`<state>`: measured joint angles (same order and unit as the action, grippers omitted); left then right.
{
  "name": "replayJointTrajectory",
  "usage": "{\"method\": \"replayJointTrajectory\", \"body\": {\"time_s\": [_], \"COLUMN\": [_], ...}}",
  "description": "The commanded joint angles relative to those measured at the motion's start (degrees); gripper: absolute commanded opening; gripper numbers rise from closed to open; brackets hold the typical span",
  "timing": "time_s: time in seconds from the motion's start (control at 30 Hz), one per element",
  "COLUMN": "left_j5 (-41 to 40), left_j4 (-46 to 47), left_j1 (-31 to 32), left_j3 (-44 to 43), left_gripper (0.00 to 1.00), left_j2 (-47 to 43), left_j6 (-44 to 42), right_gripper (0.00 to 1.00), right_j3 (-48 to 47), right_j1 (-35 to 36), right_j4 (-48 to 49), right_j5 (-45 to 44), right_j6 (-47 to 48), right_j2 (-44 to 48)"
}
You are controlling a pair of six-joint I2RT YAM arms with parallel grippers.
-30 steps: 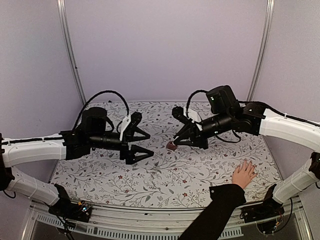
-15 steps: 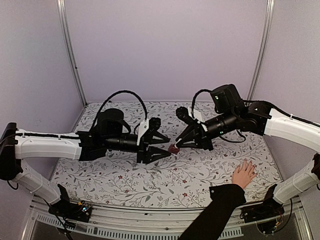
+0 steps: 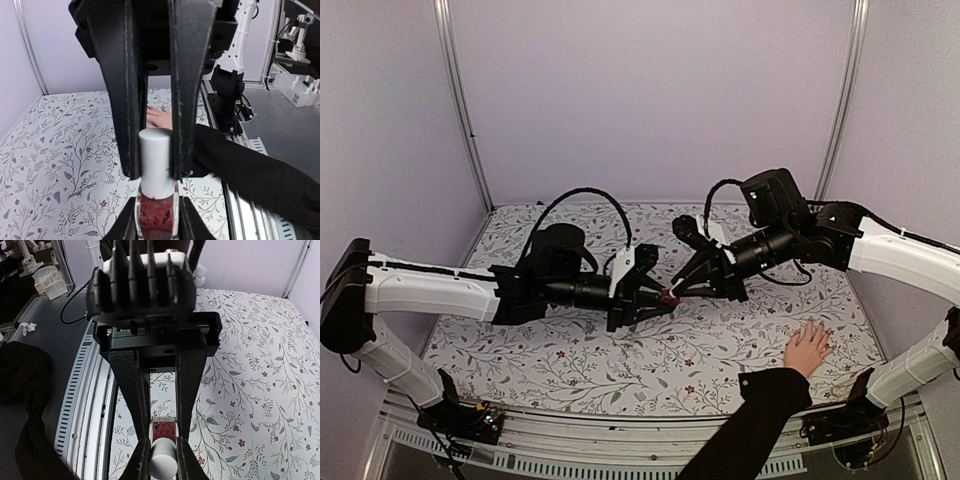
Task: Paint the nails
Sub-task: Pick up the nail polish bottle from the center of the board.
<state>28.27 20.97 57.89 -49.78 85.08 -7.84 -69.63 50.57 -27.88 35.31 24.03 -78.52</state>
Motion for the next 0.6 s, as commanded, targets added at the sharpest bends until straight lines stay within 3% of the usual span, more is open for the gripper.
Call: {"method": "replayJointTrajectory", "body": {"time_s": [0.0, 0.1, 0.13, 0.27, 0.33, 0.57], "left_j5": [-0.71, -1.78, -2.28, -3.98, -5.75, -16.31], "left_j4": [0.94, 1.85, 2.92, 9.46, 13.86, 26.7], "left_j1": [0.86, 0.9, 0.9, 0.79, 0.75, 0.76], "left_j3": [-2.07, -1.51, -1.09, 2.44, 4.83, 9.2], "left_gripper": [0.18, 0.04, 0.02, 0.0, 0.0, 0.0], "left_j2": [0.76, 0.41, 0.11, -2.39, -3.47, -4.49], "left_j6": [-0.13, 0.35, 0.75, 3.09, 4.94, 11.67], "right_gripper": [0.0, 0.01, 0.05, 0.45, 0.54, 0.67], "right_j3": [-1.13, -1.24, -1.13, 0.41, 1.37, 5.61], "right_j1": [0.08, -0.02, -0.02, -0.03, 0.04, 0.0], "right_j4": [0.35, 1.07, 1.57, 6.07, 9.21, 22.57], "right_j5": [1.12, 1.12, 0.96, -0.77, -2.14, -10.71], "right_j6": [0.42, 0.19, 0.06, -2.13, -4.27, -15.67], "right_j2": [0.07, 0.13, 0.13, 1.8, 2.95, 5.49]}}
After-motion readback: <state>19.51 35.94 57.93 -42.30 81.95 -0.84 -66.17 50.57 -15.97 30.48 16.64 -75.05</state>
